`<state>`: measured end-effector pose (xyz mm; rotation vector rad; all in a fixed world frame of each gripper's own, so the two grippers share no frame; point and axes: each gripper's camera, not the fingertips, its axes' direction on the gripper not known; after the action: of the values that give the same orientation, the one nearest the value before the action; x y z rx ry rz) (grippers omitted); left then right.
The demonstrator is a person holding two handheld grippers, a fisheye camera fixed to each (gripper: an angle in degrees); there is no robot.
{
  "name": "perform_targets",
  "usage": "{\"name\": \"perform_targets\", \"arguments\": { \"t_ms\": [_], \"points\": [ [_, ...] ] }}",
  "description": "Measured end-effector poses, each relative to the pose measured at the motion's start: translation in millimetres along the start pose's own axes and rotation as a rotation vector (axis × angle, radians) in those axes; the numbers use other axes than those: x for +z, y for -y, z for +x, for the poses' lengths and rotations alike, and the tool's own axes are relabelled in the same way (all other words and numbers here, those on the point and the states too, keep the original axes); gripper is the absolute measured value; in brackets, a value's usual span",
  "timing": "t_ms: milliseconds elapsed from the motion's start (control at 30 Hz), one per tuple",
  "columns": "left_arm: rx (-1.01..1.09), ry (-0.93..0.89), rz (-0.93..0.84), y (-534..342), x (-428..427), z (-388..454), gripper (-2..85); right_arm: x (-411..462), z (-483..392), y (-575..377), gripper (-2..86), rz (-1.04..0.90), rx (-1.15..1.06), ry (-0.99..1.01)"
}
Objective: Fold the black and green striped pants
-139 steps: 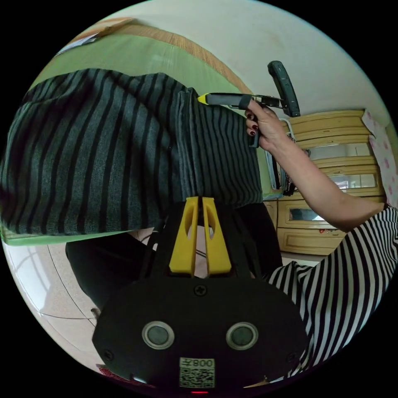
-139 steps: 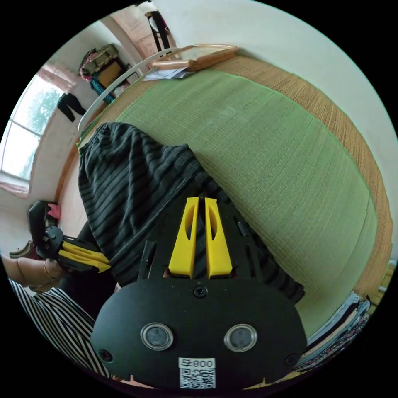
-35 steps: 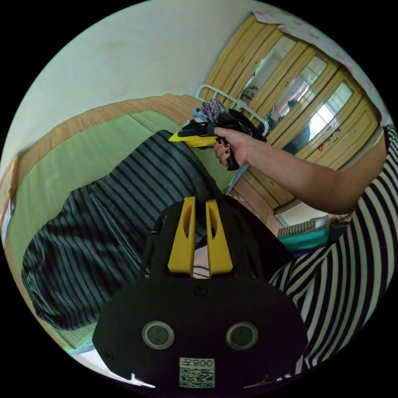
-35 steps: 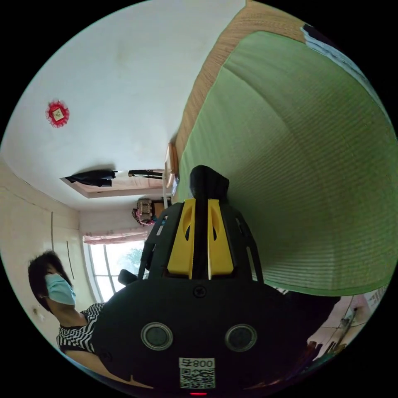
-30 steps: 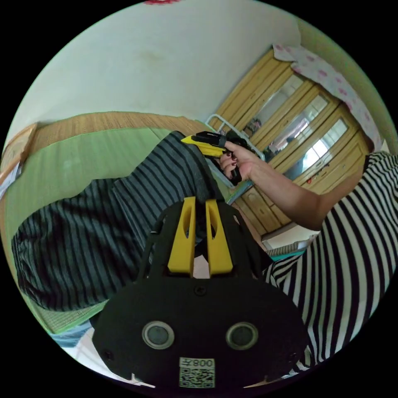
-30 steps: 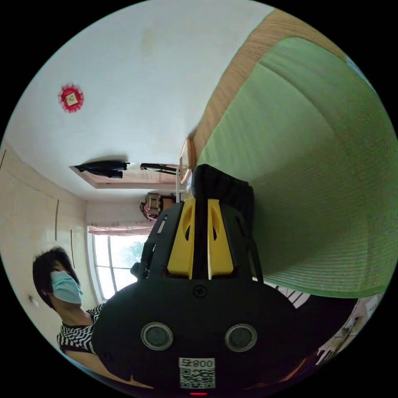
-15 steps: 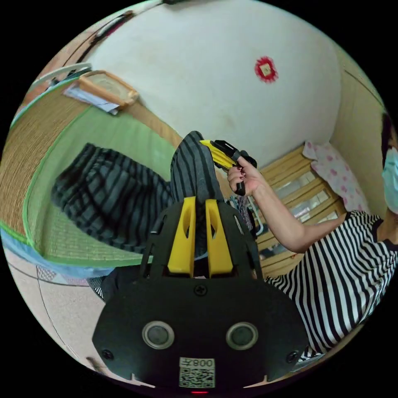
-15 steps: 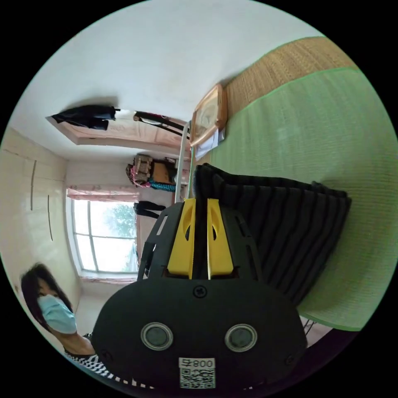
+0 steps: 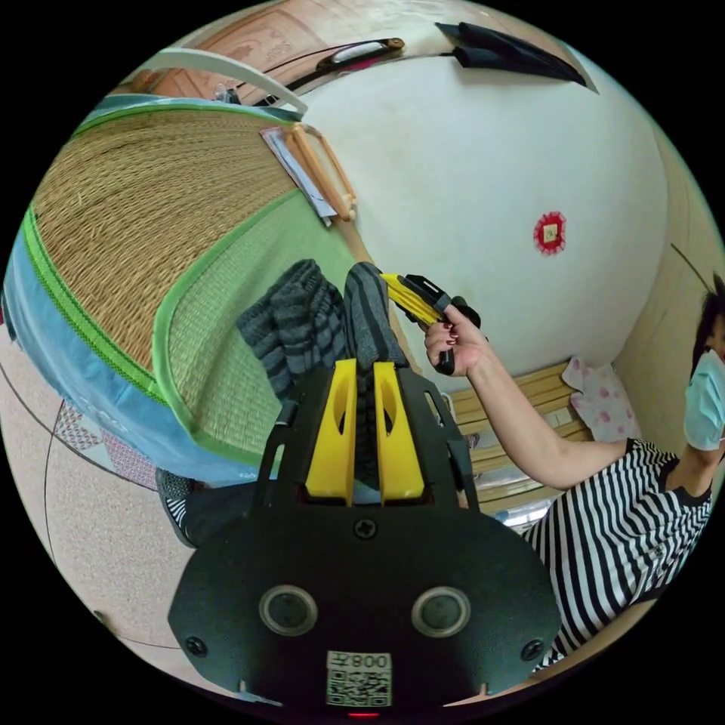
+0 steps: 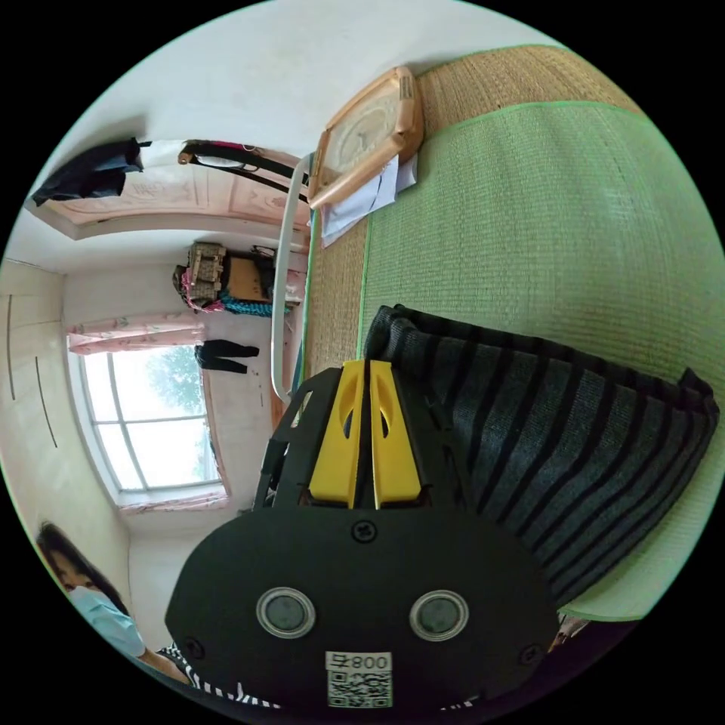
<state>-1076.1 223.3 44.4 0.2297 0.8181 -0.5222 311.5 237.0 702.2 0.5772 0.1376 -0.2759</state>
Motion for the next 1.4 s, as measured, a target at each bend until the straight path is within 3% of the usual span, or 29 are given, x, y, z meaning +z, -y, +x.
{"name": "perform_targets", "arguments": {
  "t_ms": [333, 533, 633, 800, 967, 1167, 1300, 1400],
  "points": [
    [-0.152, -0.035, 0.017, 31.3, -45.2, -40.5, 3.4, 54.4, -25.1, 20.2, 1.1, -0.058, -0.023, 0.011],
    [-0.092, 0.109, 0.122, 22.3, -83.7, -8.4, 1.4, 46.2, -51.8, 13.8, 0.3, -0.048, -0.191, 0.120],
    [0.016, 0.147, 0.173, 17.6, -95.9, 23.4, 0.6, 47.5, -67.9, 13.1, 0.1, -0.037, -0.280, 0.034],
    [0.173, 0.203, 0.037, 30.0, -54.1, 64.5, 0.2, 93.6, -85.7, 29.7, 0.1, -0.144, -0.344, -0.169],
    [0.174, 0.425, -0.113, 30.9, -8.0, 60.6, 0.1, 125.1, -94.7, 37.2, 0.0, -0.202, -0.371, -0.262],
    [0.229, 0.397, -0.061, 10.8, -7.5, 92.9, 0.1, 75.3, -105.0, 13.8, 0.0, -0.195, -0.532, -0.182],
    [0.301, 0.468, -0.133, -2.5, 19.9, 105.8, 0.1, 46.2, -69.4, -20.2, 0.0, -0.149, -0.533, -0.500],
    [0.271, 0.487, -0.206, -7.3, 40.5, 94.0, 0.1, 42.0, -26.5, -18.3, 0.1, -0.199, -0.413, -0.442]
  ]
}}
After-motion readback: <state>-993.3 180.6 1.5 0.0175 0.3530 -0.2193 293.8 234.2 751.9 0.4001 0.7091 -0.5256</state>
